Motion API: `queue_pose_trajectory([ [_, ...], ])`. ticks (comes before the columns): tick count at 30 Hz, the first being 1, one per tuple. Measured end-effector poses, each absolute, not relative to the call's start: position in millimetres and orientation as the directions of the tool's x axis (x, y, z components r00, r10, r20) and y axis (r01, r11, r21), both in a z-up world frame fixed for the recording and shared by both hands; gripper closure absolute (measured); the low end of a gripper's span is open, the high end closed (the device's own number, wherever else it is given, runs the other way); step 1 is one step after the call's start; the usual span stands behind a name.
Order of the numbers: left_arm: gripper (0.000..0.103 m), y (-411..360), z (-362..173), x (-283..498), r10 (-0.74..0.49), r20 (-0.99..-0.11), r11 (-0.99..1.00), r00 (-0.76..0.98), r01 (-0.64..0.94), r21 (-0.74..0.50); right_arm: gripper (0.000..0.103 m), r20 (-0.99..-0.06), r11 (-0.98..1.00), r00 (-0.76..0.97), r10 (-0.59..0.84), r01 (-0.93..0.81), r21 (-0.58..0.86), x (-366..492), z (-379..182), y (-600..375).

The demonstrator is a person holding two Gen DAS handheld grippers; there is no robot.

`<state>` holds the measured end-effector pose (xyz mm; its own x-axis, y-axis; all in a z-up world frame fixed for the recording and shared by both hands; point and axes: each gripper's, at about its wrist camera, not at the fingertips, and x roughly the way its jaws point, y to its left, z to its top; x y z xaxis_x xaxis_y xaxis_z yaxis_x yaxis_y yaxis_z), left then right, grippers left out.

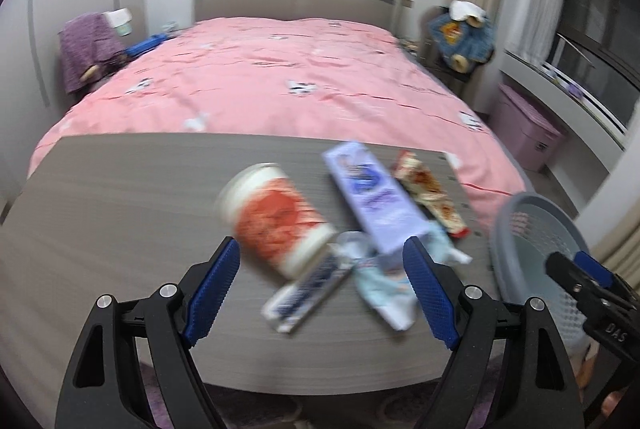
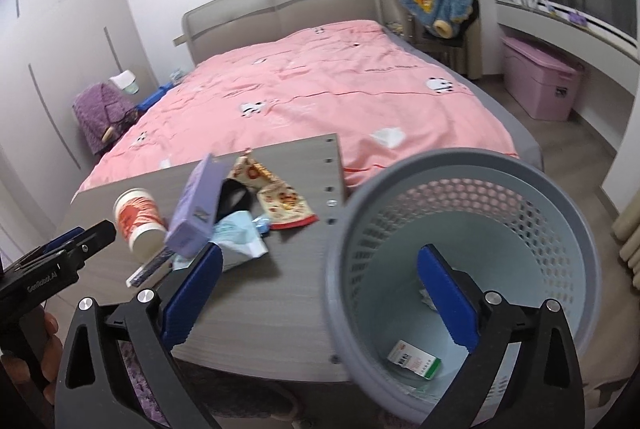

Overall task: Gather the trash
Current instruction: 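Move both open tools back over the table toward the cup and box, then grasp the lavender toothpaste box with the right tool while the left tool grasps the paper cup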

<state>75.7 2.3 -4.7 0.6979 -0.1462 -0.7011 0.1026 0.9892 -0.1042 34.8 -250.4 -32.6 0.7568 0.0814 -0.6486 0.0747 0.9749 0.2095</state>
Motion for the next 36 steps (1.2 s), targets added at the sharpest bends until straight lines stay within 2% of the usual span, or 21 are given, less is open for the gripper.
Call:
queue_pose_trajectory([
  [9, 0.023, 61.6, -14.4, 80.4, -0.053, -0.697, 0.993, 0.715, -0.036, -0.112, 0.007, -0.664, 0.985, 0.738, 0.12, -0.007, 0.17, 61.8, -28.1, -203.1],
  [19, 0.023, 89.8, -24.3, 92.0, -0.014, -0.706, 0.99, 0.708, -0.092, -0.111, 0.007, -0.702, 0.993, 0.702, 0.121, -0.078, 0.092, 113.7, -31.3, -149.0],
  [28, 0.023, 98.1, -37.4, 109.9, 0.002, -0.734, 0.986, 0.68, -0.124, -0.112, 0.008, -0.762, 0.995, 0.646, 0.038, -0.098, -0.034, 157.6, -50.6, -125.6],
  [32, 0.023, 99.1, -38.6, 115.5, 0.001, -0.738, 0.985, 0.675, -0.128, -0.116, 0.017, -0.788, 0.993, 0.616, 0.007, -0.099, -0.068, 168.3, -60.6, -122.0],
  [36, 0.023, 99.3, -40.1, 117.3, -0.001, -0.744, 0.985, 0.669, -0.129, -0.118, 0.018, -0.8, 0.991, 0.6, -0.003, -0.104, -0.082, 172.9, -65.7, -116.6],
])
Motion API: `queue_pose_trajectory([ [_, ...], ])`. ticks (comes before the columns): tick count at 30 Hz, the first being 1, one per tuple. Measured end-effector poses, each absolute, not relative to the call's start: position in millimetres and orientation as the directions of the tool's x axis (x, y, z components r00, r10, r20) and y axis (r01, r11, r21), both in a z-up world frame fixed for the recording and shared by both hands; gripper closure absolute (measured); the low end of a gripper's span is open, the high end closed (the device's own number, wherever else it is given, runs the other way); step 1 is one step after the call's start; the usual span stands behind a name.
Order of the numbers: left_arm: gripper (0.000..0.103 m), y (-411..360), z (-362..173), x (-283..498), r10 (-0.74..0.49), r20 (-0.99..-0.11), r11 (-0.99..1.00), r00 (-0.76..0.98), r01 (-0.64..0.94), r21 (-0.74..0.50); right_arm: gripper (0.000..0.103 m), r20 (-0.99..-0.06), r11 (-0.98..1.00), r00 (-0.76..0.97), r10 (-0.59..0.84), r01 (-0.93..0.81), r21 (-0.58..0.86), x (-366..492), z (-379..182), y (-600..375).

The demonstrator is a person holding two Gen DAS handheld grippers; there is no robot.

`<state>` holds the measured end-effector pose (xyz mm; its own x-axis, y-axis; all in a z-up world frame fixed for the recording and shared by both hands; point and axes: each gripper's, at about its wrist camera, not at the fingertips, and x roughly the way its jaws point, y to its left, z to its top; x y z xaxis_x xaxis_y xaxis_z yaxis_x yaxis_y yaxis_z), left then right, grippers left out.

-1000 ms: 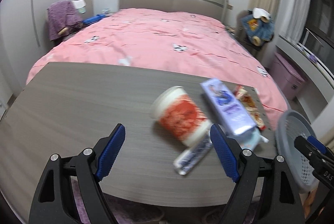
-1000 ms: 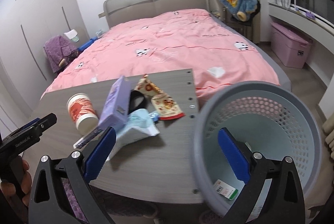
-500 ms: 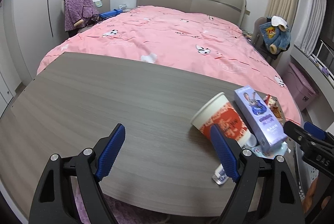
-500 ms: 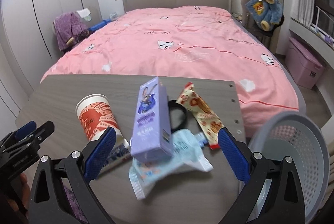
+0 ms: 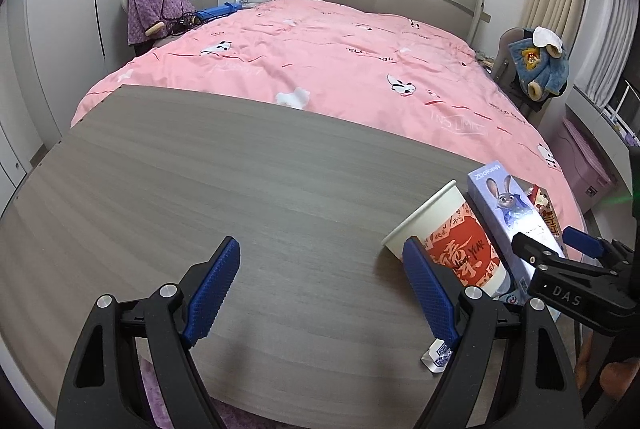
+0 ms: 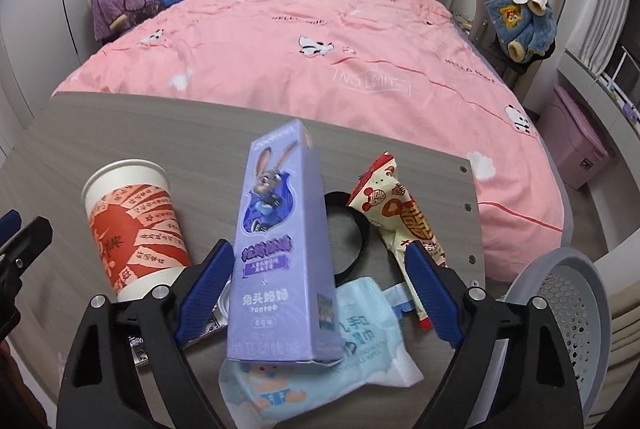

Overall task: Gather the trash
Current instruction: 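Grasp the lavender toothpaste box with the right tool while the left tool grasps the paper cup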

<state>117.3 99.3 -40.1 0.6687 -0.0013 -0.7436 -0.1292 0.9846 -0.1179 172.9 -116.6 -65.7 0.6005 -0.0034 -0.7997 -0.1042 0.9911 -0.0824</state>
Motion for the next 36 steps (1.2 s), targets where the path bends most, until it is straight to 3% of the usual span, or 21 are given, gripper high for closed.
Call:
queue_pose_trajectory([
  [9, 0.023, 98.0, -41.9, 118.1, -0.01, -0.748, 0.985, 0.663, -0.123, -0.123, 0.031, -0.815, 0.982, 0.579, -0.015, -0.147, -0.122, 176.6, -72.0, -101.8],
  [15, 0.023, 97.5, -41.2, 116.1, -0.014, -0.747, 0.985, 0.665, -0.121, -0.126, 0.048, -0.824, 0.979, 0.567, 0.0, -0.168, -0.116, 178.3, -73.6, -97.6],
  [17, 0.023, 97.2, -41.0, 115.8, -0.015, -0.746, 0.985, 0.665, -0.12, -0.127, 0.059, -0.825, 0.979, 0.565, 0.014, -0.177, -0.104, 177.8, -73.3, -96.7],
  [22, 0.023, 94.5, -41.1, 113.5, -0.025, -0.747, 0.986, 0.664, -0.108, -0.13, 0.07, -0.81, 0.978, 0.585, 0.052, -0.195, -0.078, 173.9, -67.7, -96.1],
  [36, 0.023, 73.0, -40.5, 107.1, -0.102, -0.76, 0.983, 0.642, -0.053, -0.177, 0.072, -0.732, 0.983, 0.671, 0.12, -0.184, -0.007, 147.4, -32.9, -114.2],
])
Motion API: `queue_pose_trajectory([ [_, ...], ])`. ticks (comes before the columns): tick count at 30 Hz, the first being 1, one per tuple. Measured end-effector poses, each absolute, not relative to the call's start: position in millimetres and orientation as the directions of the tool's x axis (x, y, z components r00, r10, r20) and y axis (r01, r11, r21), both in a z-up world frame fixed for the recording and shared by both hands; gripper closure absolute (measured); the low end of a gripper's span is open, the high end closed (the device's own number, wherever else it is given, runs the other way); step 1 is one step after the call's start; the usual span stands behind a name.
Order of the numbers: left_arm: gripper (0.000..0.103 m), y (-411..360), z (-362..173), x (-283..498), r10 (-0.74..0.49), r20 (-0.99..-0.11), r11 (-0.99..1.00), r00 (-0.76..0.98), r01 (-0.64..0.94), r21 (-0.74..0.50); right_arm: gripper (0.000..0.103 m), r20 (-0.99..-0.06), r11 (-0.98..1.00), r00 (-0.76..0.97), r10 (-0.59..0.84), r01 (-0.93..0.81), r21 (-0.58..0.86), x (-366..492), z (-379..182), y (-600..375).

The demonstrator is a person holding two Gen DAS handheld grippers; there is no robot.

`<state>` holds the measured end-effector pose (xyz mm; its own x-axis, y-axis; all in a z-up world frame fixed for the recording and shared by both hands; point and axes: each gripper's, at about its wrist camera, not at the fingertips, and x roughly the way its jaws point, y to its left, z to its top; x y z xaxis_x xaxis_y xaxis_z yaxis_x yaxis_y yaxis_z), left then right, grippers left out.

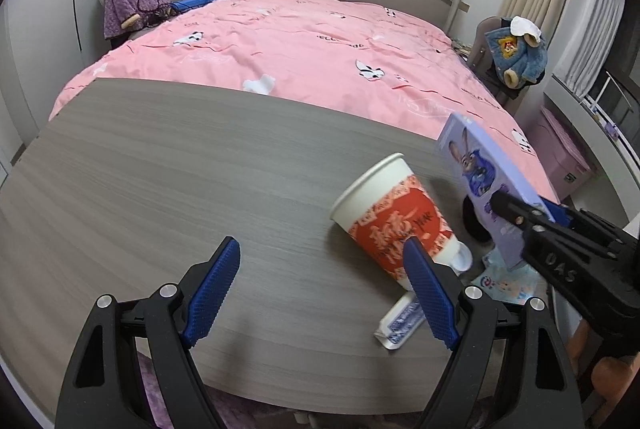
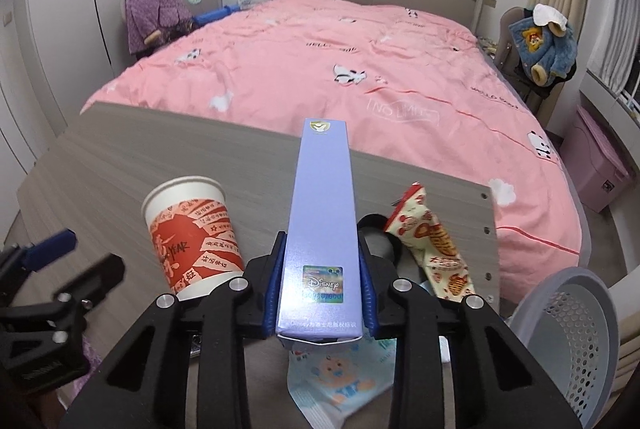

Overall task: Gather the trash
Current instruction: 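Grasp the lavender toothpaste box with the right tool while the left tool grasps the paper cup, then carry the cup and box over the basket and open both tools to drop them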

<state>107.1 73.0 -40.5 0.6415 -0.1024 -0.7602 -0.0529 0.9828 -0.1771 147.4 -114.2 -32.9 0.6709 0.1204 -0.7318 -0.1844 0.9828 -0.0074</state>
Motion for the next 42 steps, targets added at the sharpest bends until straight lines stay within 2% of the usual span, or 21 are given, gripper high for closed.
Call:
queue_pose_trajectory([
  [21, 0.023, 25.6, -49.3, 143.6, -0.183, -0.779, 0.951, 0.599, -0.092, -0.294, 0.072, -0.69, 0.997, 0.719, 0.08, -0.058, 0.054, 100.0, -13.8, -173.7],
  [30, 0.024, 22.4, -63.3, 161.7, -0.159, -0.808, 0.955, 0.567, -0.121, -0.272, 0.072, -0.686, 0.995, 0.721, 0.098, -0.053, 0.087, 93.7, -18.5, -181.3],
  [32, 0.032, 23.8, -64.9, 162.9, -0.165, -0.807, 0.955, 0.567, -0.112, -0.275, 0.072, -0.686, 0.995, 0.721, 0.1, -0.052, 0.09, 93.0, -18.8, -181.9],
  [35, 0.038, 27.4, -64.5, 163.7, -0.167, -0.804, 0.958, 0.571, -0.1, -0.27, 0.072, -0.684, 0.994, 0.723, 0.1, -0.052, 0.091, 92.0, -18.6, -181.7],
  [42, 0.04, 32.3, -57.8, 160.3, -0.17, -0.791, 0.962, 0.588, -0.075, -0.263, 0.072, -0.688, 0.995, 0.72, 0.092, -0.037, 0.094, 90.9, -19.9, -186.4],
])
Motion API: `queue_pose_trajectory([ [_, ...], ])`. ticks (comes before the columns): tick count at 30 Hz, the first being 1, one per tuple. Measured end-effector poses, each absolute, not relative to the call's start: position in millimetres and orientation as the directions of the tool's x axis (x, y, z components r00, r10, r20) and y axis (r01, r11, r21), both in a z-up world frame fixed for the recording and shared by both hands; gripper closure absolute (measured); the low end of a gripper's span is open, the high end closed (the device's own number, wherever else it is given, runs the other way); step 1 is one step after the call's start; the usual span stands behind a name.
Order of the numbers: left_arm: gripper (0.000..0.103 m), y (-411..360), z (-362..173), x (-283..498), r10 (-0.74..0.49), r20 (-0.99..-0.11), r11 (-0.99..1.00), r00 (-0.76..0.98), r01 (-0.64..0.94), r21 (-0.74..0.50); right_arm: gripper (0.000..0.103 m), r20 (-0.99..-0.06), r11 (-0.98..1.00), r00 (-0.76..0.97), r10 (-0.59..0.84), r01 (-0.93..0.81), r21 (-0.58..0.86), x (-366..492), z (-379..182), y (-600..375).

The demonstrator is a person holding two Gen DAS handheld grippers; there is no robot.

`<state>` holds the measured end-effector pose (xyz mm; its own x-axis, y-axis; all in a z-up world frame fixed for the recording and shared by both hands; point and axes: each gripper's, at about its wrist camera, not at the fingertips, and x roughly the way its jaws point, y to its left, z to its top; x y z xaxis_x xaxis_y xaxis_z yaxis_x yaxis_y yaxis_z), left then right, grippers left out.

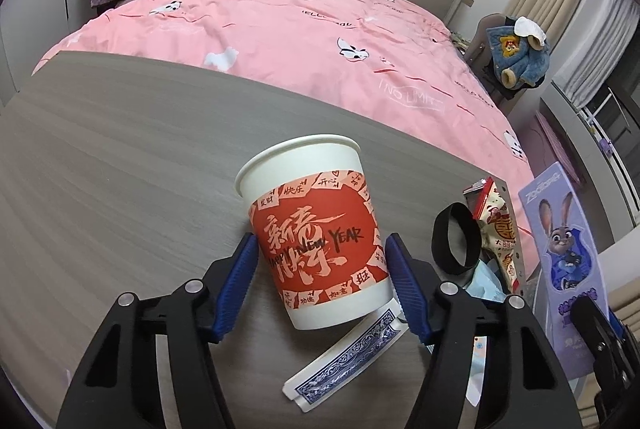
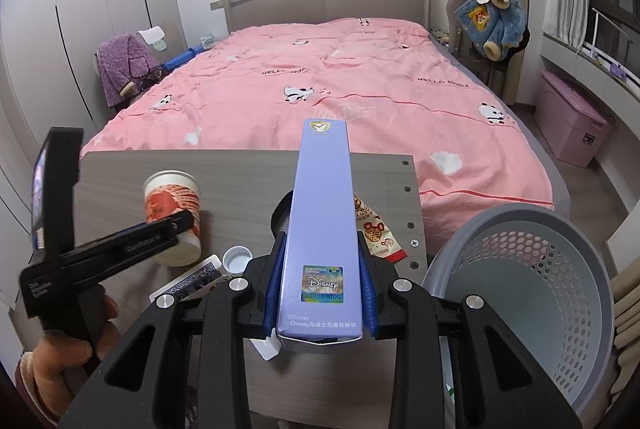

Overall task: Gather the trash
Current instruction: 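Carry the cup and box over the basket and open both tools to drop them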

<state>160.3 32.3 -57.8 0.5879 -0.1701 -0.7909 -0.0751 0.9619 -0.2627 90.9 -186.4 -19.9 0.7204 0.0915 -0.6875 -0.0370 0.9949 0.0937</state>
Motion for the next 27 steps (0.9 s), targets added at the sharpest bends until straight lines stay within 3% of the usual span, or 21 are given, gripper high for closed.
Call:
queue_pose_trajectory([
  [11, 0.04, 14.0, -21.9, 132.0, -0.181, -0.734, 0.976, 0.655, 0.03, -0.214, 0.072, -0.669, 0.994, 0.741, 0.054, 0.024, 0.108, 73.2, -12.2, -207.9],
  [27, 0.04, -130.8, 16.8, 78.1, -0.434, -0.686, 0.882, 0.584, 0.43, -0.192, 0.072, -0.667, 0.955, 0.733, -0.134, 0.275, 0.111, 6.3, -16.0, -315.5],
])
